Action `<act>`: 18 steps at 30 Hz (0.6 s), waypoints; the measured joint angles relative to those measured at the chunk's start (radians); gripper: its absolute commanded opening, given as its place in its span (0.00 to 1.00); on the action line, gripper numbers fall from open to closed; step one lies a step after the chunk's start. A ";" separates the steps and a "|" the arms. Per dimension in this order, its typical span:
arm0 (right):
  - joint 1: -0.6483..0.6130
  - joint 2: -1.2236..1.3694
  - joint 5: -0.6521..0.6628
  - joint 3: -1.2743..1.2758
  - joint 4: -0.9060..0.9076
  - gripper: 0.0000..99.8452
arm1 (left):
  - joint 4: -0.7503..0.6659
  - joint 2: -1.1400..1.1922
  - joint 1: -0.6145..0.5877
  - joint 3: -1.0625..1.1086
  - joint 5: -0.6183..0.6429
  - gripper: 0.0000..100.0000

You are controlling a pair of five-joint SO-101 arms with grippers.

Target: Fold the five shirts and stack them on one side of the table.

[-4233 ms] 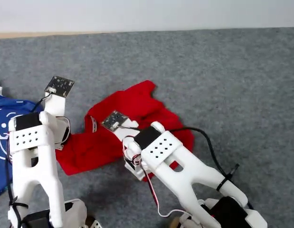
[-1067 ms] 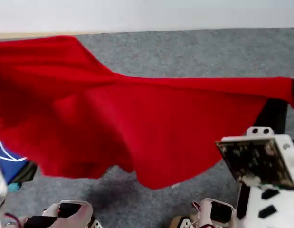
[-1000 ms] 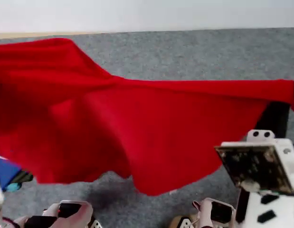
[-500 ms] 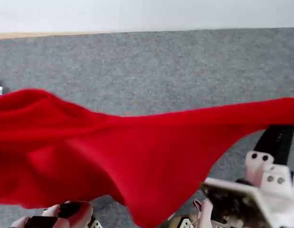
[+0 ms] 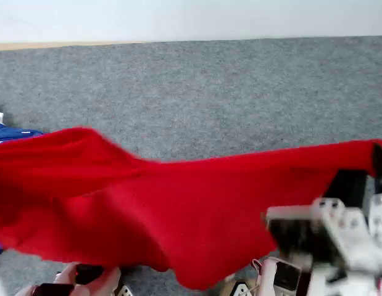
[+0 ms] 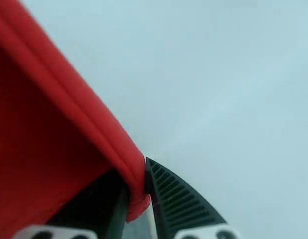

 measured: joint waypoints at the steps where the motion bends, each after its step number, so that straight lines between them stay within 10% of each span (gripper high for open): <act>1: 0.000 -0.002 -0.002 0.044 -0.017 0.01 | 0.002 0.014 0.000 0.021 0.008 0.00; 18: -0.160 0.025 0.120 0.987 -0.806 0.01 | -0.163 0.451 0.002 0.927 0.160 0.00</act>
